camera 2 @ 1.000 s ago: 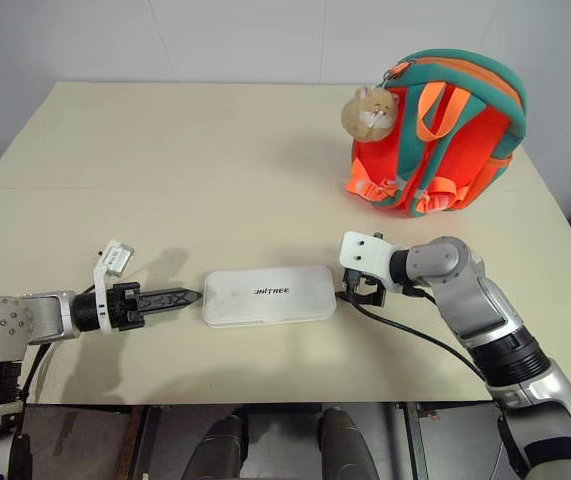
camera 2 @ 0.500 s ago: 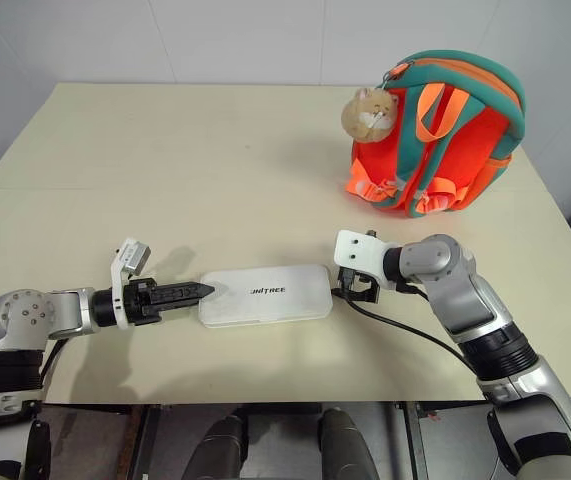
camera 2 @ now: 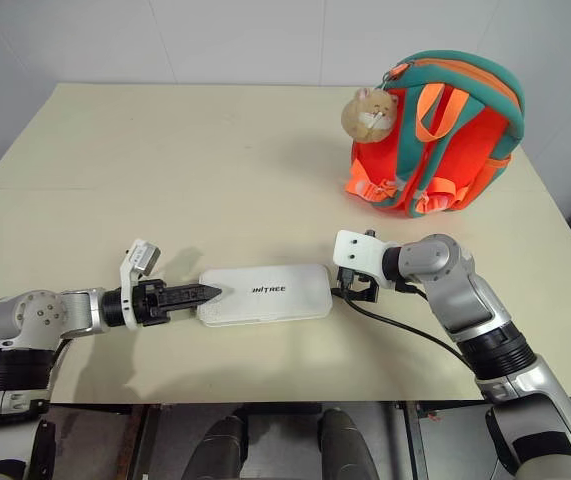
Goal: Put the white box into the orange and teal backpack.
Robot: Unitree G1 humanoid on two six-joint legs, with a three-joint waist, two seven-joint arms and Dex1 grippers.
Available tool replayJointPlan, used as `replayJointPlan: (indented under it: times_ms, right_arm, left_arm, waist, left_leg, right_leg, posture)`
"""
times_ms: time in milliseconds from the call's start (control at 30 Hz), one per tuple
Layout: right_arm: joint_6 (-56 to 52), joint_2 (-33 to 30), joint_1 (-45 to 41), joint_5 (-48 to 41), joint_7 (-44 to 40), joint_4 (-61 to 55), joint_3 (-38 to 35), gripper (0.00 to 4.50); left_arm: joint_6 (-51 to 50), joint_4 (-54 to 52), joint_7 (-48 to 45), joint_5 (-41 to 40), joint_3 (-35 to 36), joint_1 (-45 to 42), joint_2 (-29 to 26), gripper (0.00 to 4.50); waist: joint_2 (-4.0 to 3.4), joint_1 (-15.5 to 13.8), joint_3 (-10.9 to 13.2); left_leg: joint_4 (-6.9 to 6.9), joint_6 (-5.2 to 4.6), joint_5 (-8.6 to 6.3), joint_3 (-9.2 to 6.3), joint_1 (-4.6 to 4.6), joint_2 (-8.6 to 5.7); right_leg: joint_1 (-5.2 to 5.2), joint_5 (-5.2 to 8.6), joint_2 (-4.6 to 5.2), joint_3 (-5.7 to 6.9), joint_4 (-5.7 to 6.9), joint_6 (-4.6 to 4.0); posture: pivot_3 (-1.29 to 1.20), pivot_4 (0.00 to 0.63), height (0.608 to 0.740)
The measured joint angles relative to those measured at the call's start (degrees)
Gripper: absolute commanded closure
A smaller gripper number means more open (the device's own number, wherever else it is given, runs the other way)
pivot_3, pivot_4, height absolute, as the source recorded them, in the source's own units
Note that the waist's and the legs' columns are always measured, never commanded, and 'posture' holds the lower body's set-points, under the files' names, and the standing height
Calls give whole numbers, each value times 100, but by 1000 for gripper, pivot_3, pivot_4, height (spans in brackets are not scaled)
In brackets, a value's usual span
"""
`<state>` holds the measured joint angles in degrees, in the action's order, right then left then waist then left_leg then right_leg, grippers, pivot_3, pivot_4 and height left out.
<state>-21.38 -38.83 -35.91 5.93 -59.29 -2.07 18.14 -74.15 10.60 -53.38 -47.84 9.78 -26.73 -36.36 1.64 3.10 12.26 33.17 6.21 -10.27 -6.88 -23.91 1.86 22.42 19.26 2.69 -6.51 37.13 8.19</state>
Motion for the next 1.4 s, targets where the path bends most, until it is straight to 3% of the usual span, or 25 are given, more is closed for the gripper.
replayJointPlan:
  times_ms: [67, 300, 367, 567, 733, 1000, 1267, 1400]
  right_arm:
    - [0, 3, 0, 3, 2, 0, 0, 0]
    - [9, 4, 0, 1, -11, 1, -8, 0]
    - [9, 1, -1, 7, -15, 15, -18, 0]
    - [20, 16, -47, 4, -15, 70, -18, 0]
    - [-107, 142, -106, -146, 114, 158, -158, 0]
    - [-1702, 429, -194, -1465, 681, -152, -1894, 0]
    - [-2935, 5, -148, -2996, 699, -456, -3487, 0]
    - [-3164, -239, -152, -3531, 697, -515, -3940, 0]
  left_arm:
    - [44, 157, 36, 6, 28, -49, 77, 619]
    - [-114, 348, 7, -31, 55, -63, 111, 2815]
    - [-149, 350, -82, -117, 91, -123, 108, 3194]
    - [-148, 371, -84, -125, 110, -155, 107, 3207]
    - [-141, 389, 269, -173, 563, -230, 263, 3208]
    - [-548, -11, 1485, -916, 1948, -462, 852, 3208]
    - [-1071, -115, 2583, -1412, 2567, -601, 1113, 3208]
    - [-1216, -108, 2917, -1585, 2695, -660, 1172, 3208]
  waist:
    - [0, 0, 0]
    - [0, 9, 0]
    - [1, 2, 0]
    - [1, 3, 0]
    - [1, 3, 0]
    - [1, -30, 1]
    - [0, -61, 1]
    - [0, -39, 1]
  left_leg:
    - [1, 0, 1, 0, 0, 0]
    - [-2, 0, 1, 0, -2, 0]
    - [0, 0, 1, 0, -1, 0]
    - [0, 2, 2, 0, -2, 0]
    - [-2, 2, 2, -2, -7, 0]
    - [-9, 1, 1, -12, -19, -1]
    - [-8, 0, 0, -11, -20, -3]
    - [-7, 0, 0, -8, -19, -3]
  right_leg:
    - [0, 0, 0, 0, 2, 0]
    - [3, 0, 0, 0, 0, 0]
    - [2, 0, 0, 1, 1, 0]
    - [3, -1, 0, 0, 0, 1]
    - [6, -1, 0, 0, 0, 1]
    - [10, -2, 1, 6, -8, 4]
    - [10, -2, 0, 6, -12, 4]
    - [9, -2, 1, 5, -15, 4]
  posture:
    - [0, 150, 740]
    - [0, 150, 740]
    - [0, 150, 740]
    - [0, 150, 740]
    - [0, 150, 740]
    - [0, 150, 740]
    - [0, 150, 740]
    - [0, 150, 740]
